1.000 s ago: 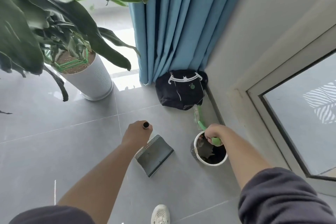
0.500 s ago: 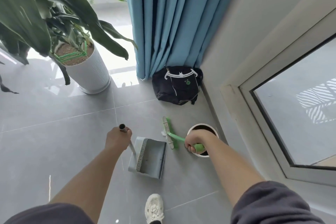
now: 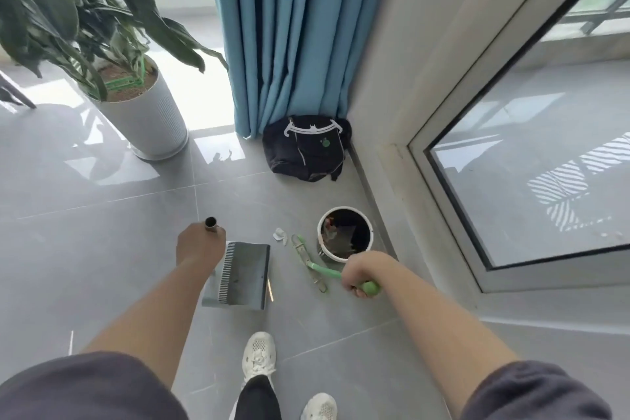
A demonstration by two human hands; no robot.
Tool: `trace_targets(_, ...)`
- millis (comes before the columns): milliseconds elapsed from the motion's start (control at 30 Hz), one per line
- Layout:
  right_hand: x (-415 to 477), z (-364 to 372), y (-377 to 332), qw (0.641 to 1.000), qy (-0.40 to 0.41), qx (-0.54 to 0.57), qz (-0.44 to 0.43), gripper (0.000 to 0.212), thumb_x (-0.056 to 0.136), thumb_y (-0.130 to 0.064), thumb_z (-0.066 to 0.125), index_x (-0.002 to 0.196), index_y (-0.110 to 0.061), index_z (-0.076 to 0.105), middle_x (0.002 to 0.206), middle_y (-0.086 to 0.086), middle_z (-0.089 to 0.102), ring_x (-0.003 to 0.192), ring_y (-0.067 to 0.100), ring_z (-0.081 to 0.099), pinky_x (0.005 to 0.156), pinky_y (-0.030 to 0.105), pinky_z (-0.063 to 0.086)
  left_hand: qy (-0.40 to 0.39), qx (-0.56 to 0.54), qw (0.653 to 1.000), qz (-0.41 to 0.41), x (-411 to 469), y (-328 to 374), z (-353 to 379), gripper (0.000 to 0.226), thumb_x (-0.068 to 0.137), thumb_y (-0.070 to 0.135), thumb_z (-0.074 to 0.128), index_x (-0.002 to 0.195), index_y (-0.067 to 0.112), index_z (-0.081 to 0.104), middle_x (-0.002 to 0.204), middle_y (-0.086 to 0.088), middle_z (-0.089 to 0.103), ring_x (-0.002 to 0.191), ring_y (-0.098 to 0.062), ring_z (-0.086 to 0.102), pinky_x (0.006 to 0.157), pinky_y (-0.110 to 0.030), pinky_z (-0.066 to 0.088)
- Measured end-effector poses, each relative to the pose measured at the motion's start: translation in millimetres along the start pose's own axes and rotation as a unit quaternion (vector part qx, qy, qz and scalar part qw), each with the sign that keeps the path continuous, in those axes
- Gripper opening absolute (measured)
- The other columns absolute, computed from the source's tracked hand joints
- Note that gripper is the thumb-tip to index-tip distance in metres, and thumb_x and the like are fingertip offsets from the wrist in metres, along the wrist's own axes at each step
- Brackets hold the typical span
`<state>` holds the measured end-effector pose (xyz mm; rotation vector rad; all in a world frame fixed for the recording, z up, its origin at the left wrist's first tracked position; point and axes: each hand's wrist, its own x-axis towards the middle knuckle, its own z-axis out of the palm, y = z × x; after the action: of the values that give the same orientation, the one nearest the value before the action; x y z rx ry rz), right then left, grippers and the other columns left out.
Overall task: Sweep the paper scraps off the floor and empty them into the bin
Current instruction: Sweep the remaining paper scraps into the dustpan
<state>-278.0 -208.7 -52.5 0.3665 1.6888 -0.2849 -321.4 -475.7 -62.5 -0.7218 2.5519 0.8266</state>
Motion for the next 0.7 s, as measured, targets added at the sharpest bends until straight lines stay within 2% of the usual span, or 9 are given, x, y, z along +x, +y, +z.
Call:
trace_targets(67,-2.6,23.6,26.3,1.000,0.002,-0.028,0.002,0.018,0.089,-0.007,0.037,0.073,-0.008,0.045,0.062,0.007,0.046,0.049,0.019,0.043,0.051,0.026,0.036,0.013,-0.004,1.000,-0.002,-21.6,-3.1,4.3,0.039,0.095,0.019,0.040,0.074,-0.005,0.063,0.074,-0.022,0.067,0.065,-0.033,0.056,0.058,-0.032,0.041)
trace_targets(133,-6.5,39.7,49.0,0.997,0.032,-0.065,0.002,0.011,0.085,-0.007,0.044,0.076,-0.008,0.050,0.063,0.006,0.049,0.044,0.017,0.048,0.049,0.024,0.038,0.032,-0.008,0.999,0.000,-40.8,-4.7,8.0,0.037,0.095,0.018,0.040,0.074,-0.005,0.060,0.067,-0.018,0.060,0.068,-0.033,0.053,0.061,-0.033,0.038)
trace_targets(200,-16.1,49.7,70.2,0.989,0.056,-0.135,0.011,0.007,0.081,-0.005,0.052,0.074,-0.007,0.054,0.066,0.007,0.050,0.052,0.022,0.050,0.053,0.025,0.041,0.044,-0.008,0.999,0.007,-61.0,-4.0,13.0,0.035,0.095,0.016,0.042,0.068,-0.002,0.053,0.060,-0.011,0.049,0.072,-0.034,0.050,0.064,-0.033,0.037)
trace_targets(233,-21.9,52.3,77.7,0.984,0.052,-0.170,0.023,0.012,0.082,-0.004,0.053,0.070,-0.006,0.053,0.067,0.009,0.050,0.057,0.025,0.050,0.056,0.026,0.042,0.045,-0.007,0.999,0.012,-69.2,-2.9,15.6,0.035,0.095,0.016,0.042,0.065,0.000,0.050,0.059,-0.010,0.046,0.072,-0.034,0.049,0.065,-0.034,0.036)
trace_targets(300,-30.3,55.8,95.9,0.984,0.046,-0.166,0.035,0.022,0.085,-0.001,0.049,0.065,-0.007,0.047,0.067,0.010,0.046,0.059,0.026,0.046,0.056,0.029,0.040,0.047,-0.005,0.999,0.028,-85.2,1.1,22.7,0.038,0.096,0.017,0.042,0.061,0.003,0.046,0.059,-0.009,0.045,0.072,-0.033,0.047,0.065,-0.034,0.035)
trace_targets(367,-32.9,57.2,114.5,0.991,0.033,-0.119,0.041,0.024,0.088,0.001,0.044,0.066,-0.008,0.045,0.067,0.009,0.044,0.055,0.022,0.042,0.053,0.029,0.037,0.043,-0.010,0.998,0.038,-93.7,4.9,31.0,0.037,0.096,0.019,0.043,0.063,0.004,0.047,0.060,-0.007,0.045,0.071,-0.032,0.047,0.065,-0.033,0.035)
trace_targets(467,-21.8,55.0,147.3,0.997,0.069,0.023,0.040,0.018,0.088,-0.004,0.046,0.070,-0.010,0.048,0.070,0.005,0.048,0.057,0.017,0.045,0.055,0.026,0.039,0.042,-0.017,0.998,0.048,-98.5,10.3,45.5,0.033,0.097,0.021,0.045,0.071,0.002,0.054,0.061,-0.006,0.047,0.074,-0.032,0.049,0.066,-0.033,0.037)
trace_targets(633,2.4,35.2,184.1,0.983,0.068,0.144,0.086,0.012,0.089,-0.005,0.037,0.091,-0.008,0.048,0.061,0.005,0.046,0.051,0.012,0.040,0.055,0.023,0.037,0.047,-0.015,0.997,0.050,-96.4,9.3,67.6,0.035,0.096,0.022,0.047,0.077,-0.002,0.062,0.062,-0.008,0.049,0.074,-0.032,0.049,0.067,-0.033,0.037)
trace_targets(700,12.6,25.5,190.6,0.974,0.089,0.194,0.074,0.013,0.088,-0.003,0.037,0.088,-0.007,0.049,0.061,0.005,0.045,0.051,0.011,0.040,0.054,0.022,0.035,0.045,-0.012,0.998,0.047,-96.5,5.9,74.5,0.037,0.096,0.023,0.047,0.077,-0.004,0.063,0.061,-0.008,0.049,0.073,-0.032,0.050,0.066,-0.033,0.038)
